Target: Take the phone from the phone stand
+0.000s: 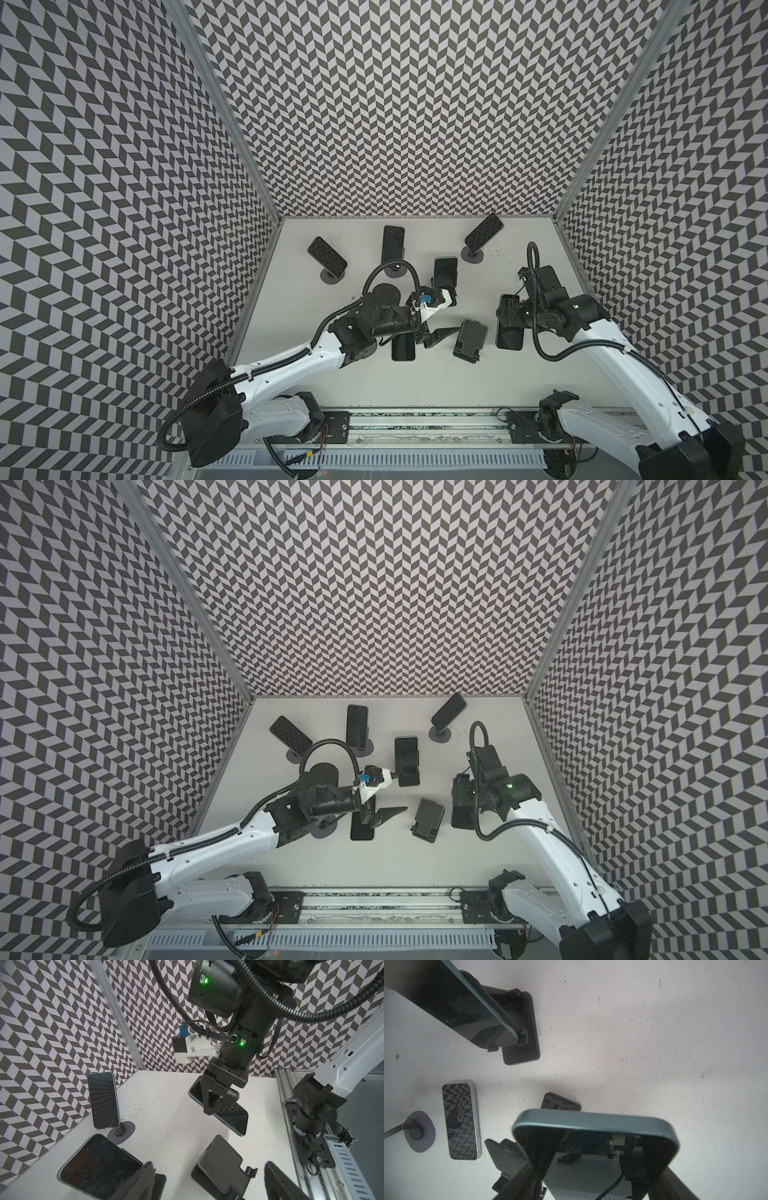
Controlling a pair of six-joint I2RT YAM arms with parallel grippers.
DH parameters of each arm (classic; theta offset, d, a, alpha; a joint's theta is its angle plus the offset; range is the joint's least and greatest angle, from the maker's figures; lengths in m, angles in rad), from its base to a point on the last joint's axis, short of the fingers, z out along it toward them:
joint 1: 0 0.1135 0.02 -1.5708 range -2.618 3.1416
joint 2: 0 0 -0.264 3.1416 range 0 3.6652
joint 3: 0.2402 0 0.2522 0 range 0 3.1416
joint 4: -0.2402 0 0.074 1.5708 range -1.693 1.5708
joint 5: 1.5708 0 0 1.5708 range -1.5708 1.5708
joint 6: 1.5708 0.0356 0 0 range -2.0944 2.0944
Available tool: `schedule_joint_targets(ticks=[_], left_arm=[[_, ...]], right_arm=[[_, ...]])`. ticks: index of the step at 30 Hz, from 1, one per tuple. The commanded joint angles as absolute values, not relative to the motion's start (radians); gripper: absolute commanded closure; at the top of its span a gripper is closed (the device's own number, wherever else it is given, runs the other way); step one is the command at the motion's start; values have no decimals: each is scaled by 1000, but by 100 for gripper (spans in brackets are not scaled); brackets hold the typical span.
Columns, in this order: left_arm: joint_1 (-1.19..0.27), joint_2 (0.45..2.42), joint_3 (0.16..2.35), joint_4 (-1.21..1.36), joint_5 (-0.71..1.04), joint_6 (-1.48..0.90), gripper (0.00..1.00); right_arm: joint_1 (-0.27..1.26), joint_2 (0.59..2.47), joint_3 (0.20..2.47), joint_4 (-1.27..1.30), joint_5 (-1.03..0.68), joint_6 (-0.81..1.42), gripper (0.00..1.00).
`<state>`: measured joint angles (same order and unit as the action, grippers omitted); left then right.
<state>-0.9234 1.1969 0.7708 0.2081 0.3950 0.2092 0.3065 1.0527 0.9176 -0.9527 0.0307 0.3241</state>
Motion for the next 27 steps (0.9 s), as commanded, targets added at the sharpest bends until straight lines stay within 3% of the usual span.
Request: schedule_joint_targets(ticks=[1, 27], left_arm=[[-929, 1197, 800, 206, 414, 224, 17], [-927, 1190, 821, 180, 381, 239, 16]], right_arm=[[284, 1081, 921, -879, 19, 311, 100], [82, 1504, 1009, -737, -42, 207, 100]])
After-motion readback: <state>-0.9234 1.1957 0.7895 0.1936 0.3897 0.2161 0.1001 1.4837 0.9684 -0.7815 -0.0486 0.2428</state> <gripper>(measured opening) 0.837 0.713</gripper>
